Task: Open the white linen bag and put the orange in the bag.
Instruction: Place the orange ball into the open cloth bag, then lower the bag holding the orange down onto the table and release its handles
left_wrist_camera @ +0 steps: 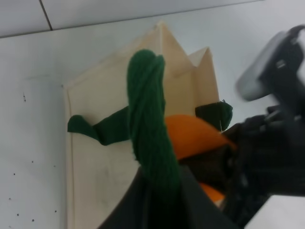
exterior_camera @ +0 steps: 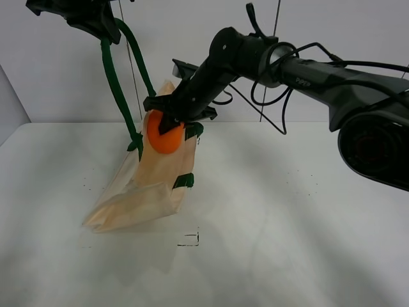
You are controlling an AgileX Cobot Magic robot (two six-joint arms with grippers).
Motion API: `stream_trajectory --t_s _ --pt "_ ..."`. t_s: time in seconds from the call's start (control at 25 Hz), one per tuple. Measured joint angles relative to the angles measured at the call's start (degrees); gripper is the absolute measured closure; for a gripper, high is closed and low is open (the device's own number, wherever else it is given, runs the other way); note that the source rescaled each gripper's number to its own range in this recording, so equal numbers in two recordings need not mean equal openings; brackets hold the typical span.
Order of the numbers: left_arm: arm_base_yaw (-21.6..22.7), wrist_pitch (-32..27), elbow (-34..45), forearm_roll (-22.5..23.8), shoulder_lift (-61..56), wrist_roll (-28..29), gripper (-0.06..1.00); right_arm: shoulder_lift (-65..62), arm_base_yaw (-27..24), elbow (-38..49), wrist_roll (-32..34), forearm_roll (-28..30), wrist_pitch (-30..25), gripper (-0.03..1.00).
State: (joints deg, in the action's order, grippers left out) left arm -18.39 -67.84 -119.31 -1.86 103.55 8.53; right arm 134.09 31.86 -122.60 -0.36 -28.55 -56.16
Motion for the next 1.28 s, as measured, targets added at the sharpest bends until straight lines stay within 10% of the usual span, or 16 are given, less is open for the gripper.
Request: stream_trajectory --t_s 0.16,0.32,0.44,0.92,1.28 --pt "0.0 0.0 0.0 0.0 0.0 0.0 0.94 1.6 0.4 0.0 0.0 -0.4 0.6 0.92" --pt "0.0 0.0 0.0 0.0 0.0 0.0 0.94 1.6 0.4 0.0 0.0 -0.9 0.6 0.25" --pt "0.0 0.0 0.0 0.0 0.0 0.0 0.94 1.6 0.4 0.0 -0.4 -0.8 -0.6 0.02" --pt "0.0 0.0 0.0 -0.1 0.0 0.0 0.94 -1.5 0.4 0.0 5.5 22.8 -13.3 -0.03" --pt "0.0 0.0 0.0 -0.1 0.0 0.0 0.94 -1.5 -6.5 0.0 6.1 28.6 -13.5 -0.03"
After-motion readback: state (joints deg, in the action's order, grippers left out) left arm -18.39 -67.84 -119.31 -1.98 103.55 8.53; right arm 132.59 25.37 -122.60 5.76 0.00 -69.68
